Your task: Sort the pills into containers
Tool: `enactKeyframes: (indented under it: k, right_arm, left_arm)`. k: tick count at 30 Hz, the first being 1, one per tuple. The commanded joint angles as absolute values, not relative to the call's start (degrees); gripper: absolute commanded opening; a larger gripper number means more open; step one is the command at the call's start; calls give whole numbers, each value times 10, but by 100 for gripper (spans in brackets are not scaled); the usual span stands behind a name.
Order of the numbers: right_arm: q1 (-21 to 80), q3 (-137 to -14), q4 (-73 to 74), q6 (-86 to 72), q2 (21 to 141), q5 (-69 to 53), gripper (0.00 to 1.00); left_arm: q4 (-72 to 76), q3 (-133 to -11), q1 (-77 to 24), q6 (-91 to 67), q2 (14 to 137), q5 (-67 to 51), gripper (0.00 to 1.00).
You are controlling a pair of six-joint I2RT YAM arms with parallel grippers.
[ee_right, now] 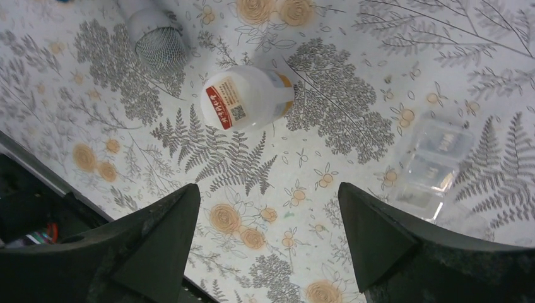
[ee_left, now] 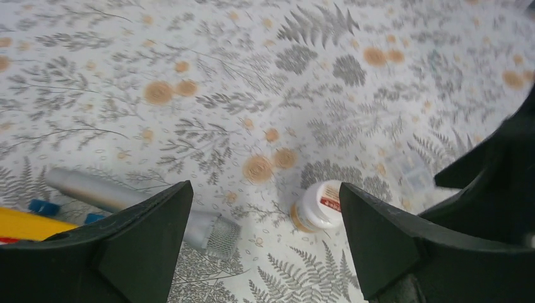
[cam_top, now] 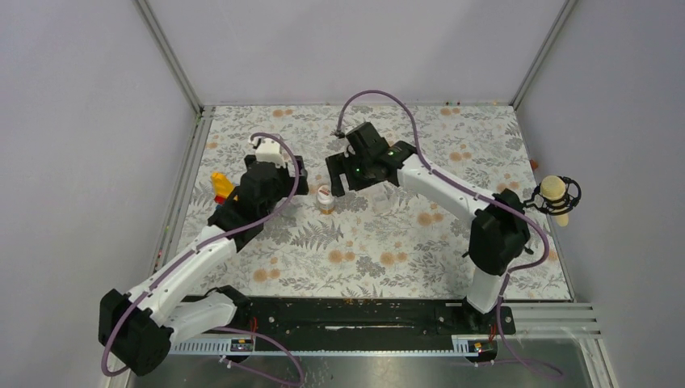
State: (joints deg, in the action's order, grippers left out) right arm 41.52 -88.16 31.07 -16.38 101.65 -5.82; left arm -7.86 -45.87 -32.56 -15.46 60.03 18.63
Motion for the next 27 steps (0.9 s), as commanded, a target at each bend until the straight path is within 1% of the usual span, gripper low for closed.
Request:
enactKeyframes:
  k: [1,4,9,15,24,26,27]
  right_arm:
    - [448,-924,308,-64,1064,-71,89]
    - [461,-941,318,-30,1096,-46,90]
    - [464,-967,317,-6,1130,-44,92]
    - [477,-1013,321,22,1178,-32,91]
    - [487,-1048,323,4,1226,-24,80]
    - [489,-1046,323,-4,1233,-22,75]
    - [490,-1045,321,-14,1235,-19,71]
  left_arm:
    - [-65,-451,-317,-183,556,273,88]
    - [-71,-451,-315,-191,541,278,88]
    - [-82,-444,-314,-201,517,284,88]
    - [-83,-435,-313,-208,499,274,88]
    - [-101,-439,-313,-209,483,265,88]
    - [-106,-438,-313,-212,481,264,89]
    - [-107,-437,-312,-213,479,263,91]
